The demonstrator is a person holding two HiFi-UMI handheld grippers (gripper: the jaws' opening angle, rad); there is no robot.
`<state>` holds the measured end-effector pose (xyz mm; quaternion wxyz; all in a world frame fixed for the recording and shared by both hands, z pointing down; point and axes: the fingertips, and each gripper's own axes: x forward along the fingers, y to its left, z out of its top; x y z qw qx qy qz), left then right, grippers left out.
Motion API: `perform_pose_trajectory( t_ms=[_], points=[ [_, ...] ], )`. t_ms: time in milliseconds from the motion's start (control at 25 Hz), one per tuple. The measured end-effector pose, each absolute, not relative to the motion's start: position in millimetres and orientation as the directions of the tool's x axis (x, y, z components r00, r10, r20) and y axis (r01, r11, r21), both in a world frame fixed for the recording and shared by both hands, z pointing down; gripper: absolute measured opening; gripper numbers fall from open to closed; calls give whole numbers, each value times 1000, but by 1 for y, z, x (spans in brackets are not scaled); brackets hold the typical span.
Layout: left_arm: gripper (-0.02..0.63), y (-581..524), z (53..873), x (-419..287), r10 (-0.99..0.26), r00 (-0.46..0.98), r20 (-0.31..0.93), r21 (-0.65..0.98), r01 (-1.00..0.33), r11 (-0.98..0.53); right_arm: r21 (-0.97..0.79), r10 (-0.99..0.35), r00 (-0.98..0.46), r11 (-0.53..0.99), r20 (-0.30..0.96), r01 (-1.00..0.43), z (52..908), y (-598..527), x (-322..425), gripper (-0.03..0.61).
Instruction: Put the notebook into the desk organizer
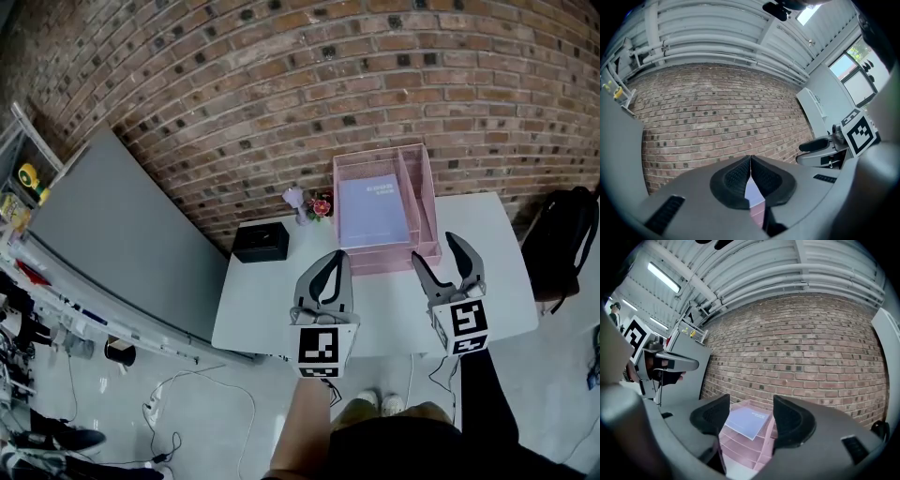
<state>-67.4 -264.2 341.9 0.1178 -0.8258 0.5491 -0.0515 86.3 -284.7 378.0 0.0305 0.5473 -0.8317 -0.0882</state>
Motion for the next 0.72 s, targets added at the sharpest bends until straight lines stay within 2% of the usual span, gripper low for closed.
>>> perform_pose_trajectory(
  t_ms=[400, 440, 480, 560, 720],
  points=[
    [17, -267, 344, -60, -916, 399, -46, -245, -894, -377, 198, -911, -411, 397, -34, -896, 382, -285, 83, 292],
    [17, -267, 344, -59, -915, 400, -46, -244, -893, -378, 204, -917, -396, 380, -41, -902, 381, -285, 85, 240],
    [17, -267, 343, -58, -914, 403, -44, -248, -891, -380, 210, -924, -378, 361, -50, -909, 379, -285, 87, 140],
    [17, -267, 343, -56, -913, 406, -40, -257, -887, -383, 209, -930, -361, 342, -62, -916, 377, -284, 91, 25],
    [17, -270, 345, -53, -911, 411, -37, -256, -885, -389, 163, -920, -387, 373, -64, -913, 376, -284, 93, 21]
  ],
)
